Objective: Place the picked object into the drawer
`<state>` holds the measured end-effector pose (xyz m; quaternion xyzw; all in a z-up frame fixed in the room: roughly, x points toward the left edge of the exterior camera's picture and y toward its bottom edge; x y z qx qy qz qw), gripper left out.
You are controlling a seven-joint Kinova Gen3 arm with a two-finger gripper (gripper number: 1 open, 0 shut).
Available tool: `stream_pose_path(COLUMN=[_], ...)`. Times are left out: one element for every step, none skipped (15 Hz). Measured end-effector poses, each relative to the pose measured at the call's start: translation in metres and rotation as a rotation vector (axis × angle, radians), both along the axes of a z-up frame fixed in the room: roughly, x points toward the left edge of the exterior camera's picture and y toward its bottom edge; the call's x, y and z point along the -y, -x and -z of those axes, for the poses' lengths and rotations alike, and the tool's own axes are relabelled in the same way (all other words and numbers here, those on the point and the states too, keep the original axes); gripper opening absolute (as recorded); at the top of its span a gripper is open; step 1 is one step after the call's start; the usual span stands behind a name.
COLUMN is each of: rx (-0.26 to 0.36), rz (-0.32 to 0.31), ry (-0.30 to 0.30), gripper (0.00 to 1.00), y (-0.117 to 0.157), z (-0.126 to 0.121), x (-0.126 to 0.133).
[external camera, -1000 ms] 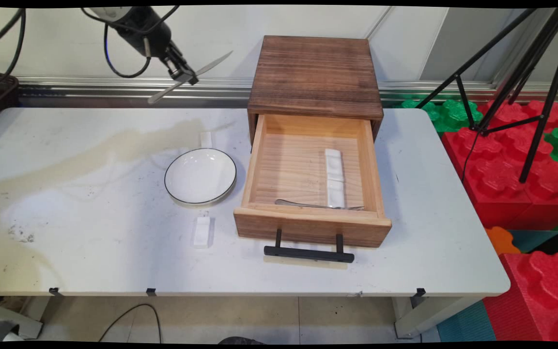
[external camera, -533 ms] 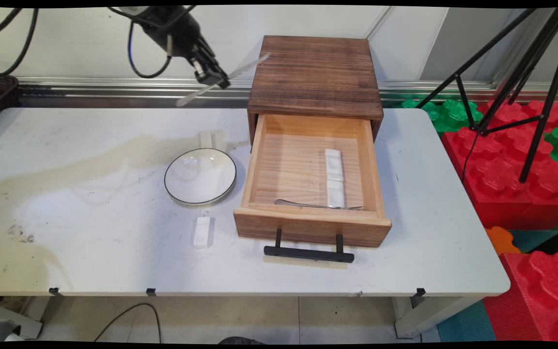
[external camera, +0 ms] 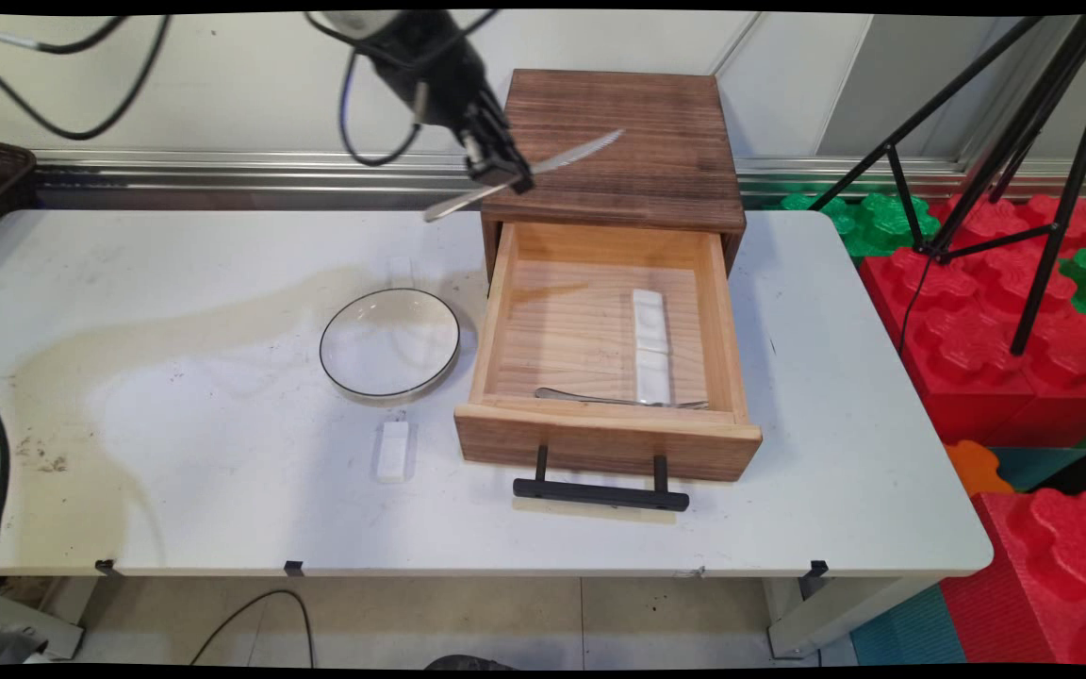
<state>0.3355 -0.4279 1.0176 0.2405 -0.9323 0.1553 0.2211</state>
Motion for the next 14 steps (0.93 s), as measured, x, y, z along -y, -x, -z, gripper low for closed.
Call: stream_pose_path(rx=[0.0,-0.001,-0.001,0.0,0.001,0.002,0.004,0.005,0.006,0.007,0.007,0.007,0.006,0.006], rz=[0.012,0.021,0.036,0.046,0.06,0.07,0.083,0.09,0.099,0.106,0.115,0.123,0.131,0.136], ry=[-0.001,-0.002,-0.002,-0.003,-0.005,-0.006,-0.007,-0.009,-0.01,-0.011,-0.012,-0.015,-0.017,-0.019], gripper=[0.0,0.0,0.0,0.0,0.0,0.0,0.0,0.0,0.0,0.0,0.0,0.0,0.0,0.0], y=[0.007,0.013,0.021,0.027,0.035,0.04,0.047,0.051,0.057,0.06,0.065,0.069,0.073,0.076], z=[0.002,0.003,0.006,0.008,0.012,0.015,0.019,0.022,0.027,0.03,0.035,0.041,0.047,0.052], x=[0.004,0.007,0.012,0.015,0.02,0.024,0.029,0.032,0.037,0.04,0.045,0.05,0.055,0.059])
